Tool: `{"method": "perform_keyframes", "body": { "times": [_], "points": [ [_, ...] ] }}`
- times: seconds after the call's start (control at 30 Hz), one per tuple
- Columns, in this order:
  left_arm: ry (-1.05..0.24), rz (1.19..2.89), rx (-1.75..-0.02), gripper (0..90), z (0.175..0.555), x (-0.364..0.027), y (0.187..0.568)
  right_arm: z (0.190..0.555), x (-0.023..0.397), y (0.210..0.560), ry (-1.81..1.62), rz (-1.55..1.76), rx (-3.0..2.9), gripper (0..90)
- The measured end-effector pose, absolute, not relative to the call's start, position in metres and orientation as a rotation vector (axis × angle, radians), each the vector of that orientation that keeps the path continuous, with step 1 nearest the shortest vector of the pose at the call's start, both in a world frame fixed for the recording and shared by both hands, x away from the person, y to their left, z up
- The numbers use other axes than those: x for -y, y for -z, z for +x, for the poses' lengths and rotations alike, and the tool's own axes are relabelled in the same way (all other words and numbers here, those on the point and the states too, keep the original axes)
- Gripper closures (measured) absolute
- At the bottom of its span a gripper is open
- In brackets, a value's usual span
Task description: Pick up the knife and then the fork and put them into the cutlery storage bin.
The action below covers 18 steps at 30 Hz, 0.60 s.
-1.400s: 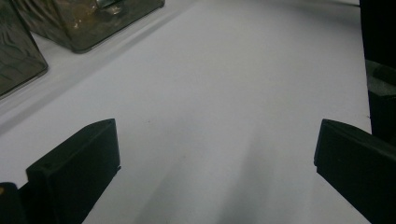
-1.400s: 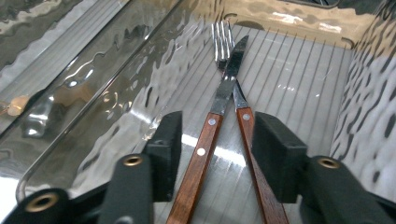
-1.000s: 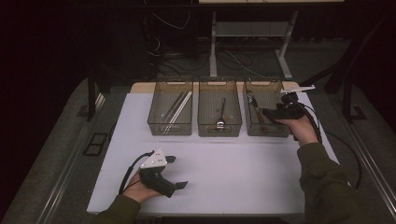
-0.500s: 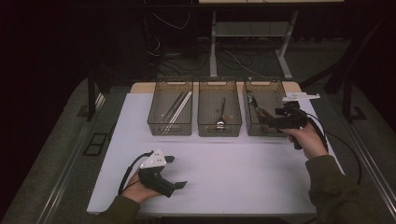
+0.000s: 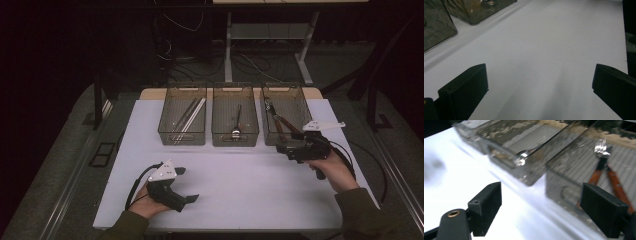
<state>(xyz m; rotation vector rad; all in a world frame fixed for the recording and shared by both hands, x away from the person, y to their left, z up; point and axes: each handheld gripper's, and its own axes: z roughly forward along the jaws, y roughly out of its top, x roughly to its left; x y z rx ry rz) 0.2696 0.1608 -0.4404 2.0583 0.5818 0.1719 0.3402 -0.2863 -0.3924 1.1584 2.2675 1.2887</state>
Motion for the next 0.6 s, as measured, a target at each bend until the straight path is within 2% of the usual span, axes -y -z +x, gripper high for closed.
{"method": "perform_keyframes", "body": {
  "times": [0.6],
  "points": [
    [-0.169, 2.057, -0.570, 0.0, 0.269, -0.161, 0.439, 0.290, 0.282, 0.421, -1.381, 1.009, -2.346, 18.3]
  ]
}}
